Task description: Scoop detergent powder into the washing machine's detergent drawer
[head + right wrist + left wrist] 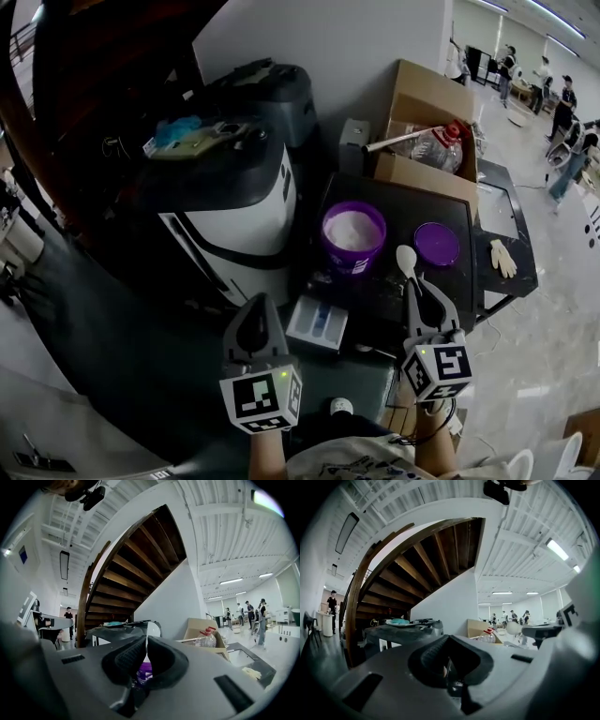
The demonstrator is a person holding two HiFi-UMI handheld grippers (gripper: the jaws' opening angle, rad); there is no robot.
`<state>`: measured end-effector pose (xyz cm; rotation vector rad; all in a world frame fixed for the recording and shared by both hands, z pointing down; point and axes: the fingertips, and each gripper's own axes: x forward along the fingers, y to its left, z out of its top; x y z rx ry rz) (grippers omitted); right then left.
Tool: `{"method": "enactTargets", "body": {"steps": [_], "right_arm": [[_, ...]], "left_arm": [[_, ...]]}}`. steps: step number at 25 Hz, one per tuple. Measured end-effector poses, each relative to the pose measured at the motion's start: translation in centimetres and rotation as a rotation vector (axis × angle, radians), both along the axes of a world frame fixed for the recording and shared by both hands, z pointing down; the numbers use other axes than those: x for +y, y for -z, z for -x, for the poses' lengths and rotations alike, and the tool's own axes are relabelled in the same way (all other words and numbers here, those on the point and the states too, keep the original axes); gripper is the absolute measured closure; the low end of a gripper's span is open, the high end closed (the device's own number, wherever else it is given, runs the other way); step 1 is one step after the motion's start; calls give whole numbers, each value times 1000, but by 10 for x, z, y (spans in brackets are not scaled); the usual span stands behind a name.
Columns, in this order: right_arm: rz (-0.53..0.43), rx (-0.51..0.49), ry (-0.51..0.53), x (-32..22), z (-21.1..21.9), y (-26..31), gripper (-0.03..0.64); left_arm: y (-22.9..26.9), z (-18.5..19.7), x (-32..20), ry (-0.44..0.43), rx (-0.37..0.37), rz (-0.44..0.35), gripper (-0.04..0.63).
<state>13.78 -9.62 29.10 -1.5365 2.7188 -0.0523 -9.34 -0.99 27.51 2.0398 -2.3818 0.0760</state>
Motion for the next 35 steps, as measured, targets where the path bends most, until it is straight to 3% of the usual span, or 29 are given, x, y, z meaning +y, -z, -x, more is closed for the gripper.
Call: {"method": "enactTargets", "body": {"steps": [17, 35], "right_arm": [[117, 4, 73, -90, 33, -26, 595], [313, 56, 33, -157, 92, -54, 595]], "left_arm": [[-22, 24, -78, 45, 0, 76, 593], [-40, 75, -177, -83, 10, 126, 594]]}}
